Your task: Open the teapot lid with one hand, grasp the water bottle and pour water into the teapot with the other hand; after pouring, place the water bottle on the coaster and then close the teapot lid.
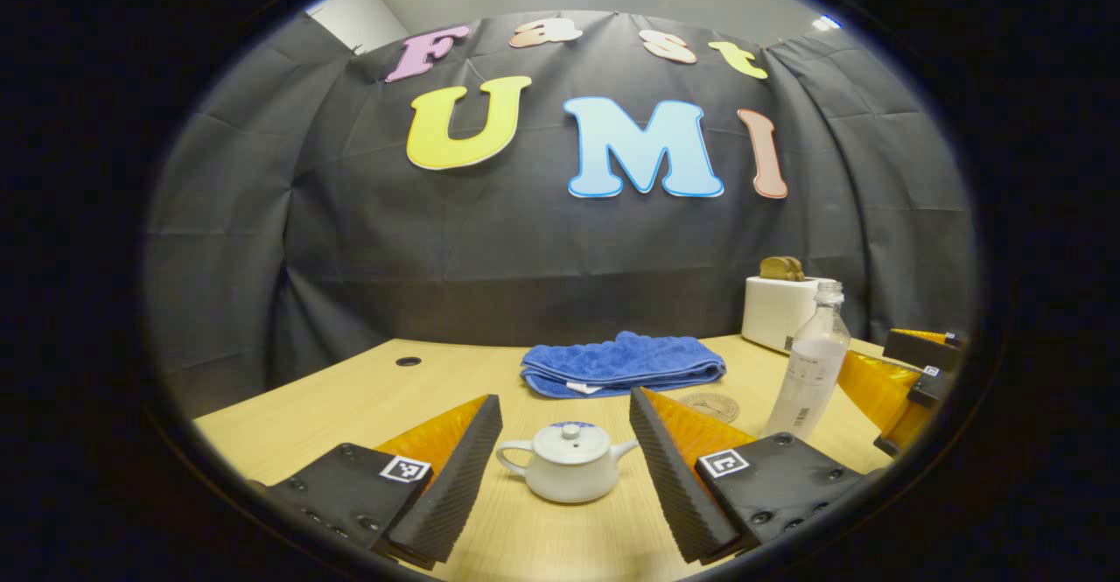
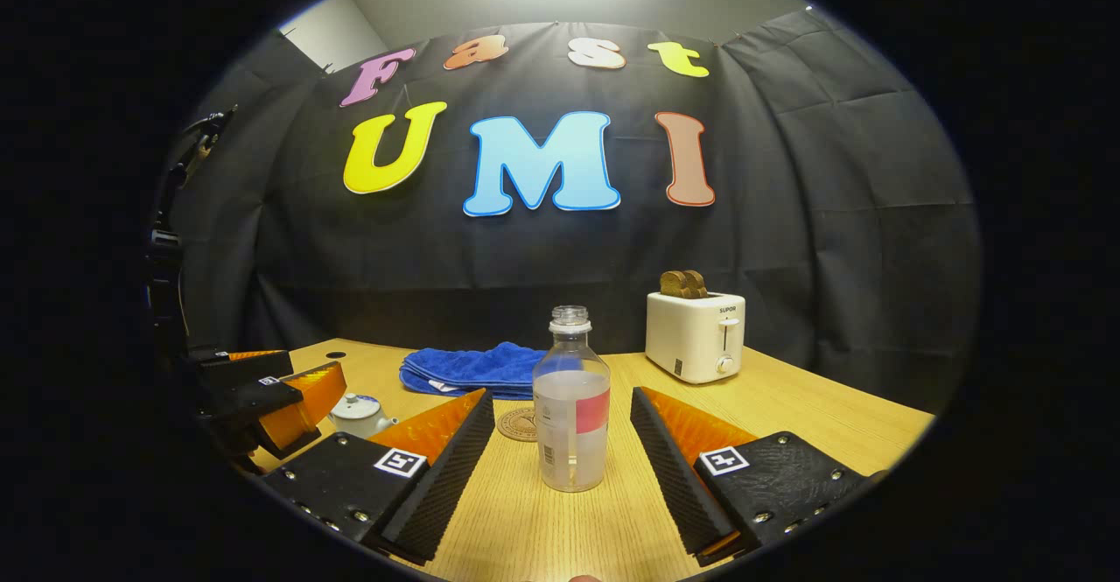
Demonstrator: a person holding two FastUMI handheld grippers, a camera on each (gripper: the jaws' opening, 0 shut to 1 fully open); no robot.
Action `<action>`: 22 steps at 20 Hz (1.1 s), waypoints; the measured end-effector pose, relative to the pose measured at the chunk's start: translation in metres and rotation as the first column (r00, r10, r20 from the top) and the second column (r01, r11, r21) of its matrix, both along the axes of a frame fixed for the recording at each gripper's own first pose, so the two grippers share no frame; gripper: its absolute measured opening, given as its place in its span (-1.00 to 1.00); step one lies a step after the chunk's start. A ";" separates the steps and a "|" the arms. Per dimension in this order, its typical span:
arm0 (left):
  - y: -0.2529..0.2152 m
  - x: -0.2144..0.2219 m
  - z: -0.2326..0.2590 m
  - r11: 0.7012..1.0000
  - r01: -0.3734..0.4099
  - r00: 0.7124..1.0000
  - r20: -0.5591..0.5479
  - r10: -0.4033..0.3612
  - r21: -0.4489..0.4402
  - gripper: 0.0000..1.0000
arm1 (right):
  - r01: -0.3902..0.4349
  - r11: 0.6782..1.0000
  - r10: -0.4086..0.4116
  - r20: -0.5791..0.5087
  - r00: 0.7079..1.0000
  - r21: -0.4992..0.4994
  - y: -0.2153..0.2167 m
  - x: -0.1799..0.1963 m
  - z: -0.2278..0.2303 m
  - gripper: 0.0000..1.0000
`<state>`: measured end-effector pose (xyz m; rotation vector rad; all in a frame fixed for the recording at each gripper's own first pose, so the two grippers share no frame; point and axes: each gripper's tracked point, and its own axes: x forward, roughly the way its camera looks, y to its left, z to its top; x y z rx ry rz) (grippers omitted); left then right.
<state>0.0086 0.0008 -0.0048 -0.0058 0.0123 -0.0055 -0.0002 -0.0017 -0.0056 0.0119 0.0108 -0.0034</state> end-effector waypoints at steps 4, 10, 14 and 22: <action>-0.002 0.012 -0.004 1.000 0.007 1.000 -0.017 -0.007 0.001 0.97 | 0.004 1.000 -0.004 -0.006 1.000 0.000 -0.001 -0.001 -0.003 0.94; 0.002 0.036 -0.021 1.000 0.013 0.998 -0.066 -0.014 -0.020 0.90 | 0.015 1.000 -0.015 -0.029 0.999 0.004 -0.007 -0.002 -0.012 0.95; 0.009 0.047 -0.030 1.000 0.005 0.997 -0.082 -0.006 -0.009 0.87 | 0.032 0.999 -0.031 -0.045 0.998 0.010 -0.014 -0.002 -0.019 0.96; 0.002 0.055 -0.037 0.999 0.039 0.995 -0.092 -0.041 -0.015 0.34 | 0.055 0.998 -0.053 -0.072 0.996 0.027 -0.023 0.001 -0.031 0.96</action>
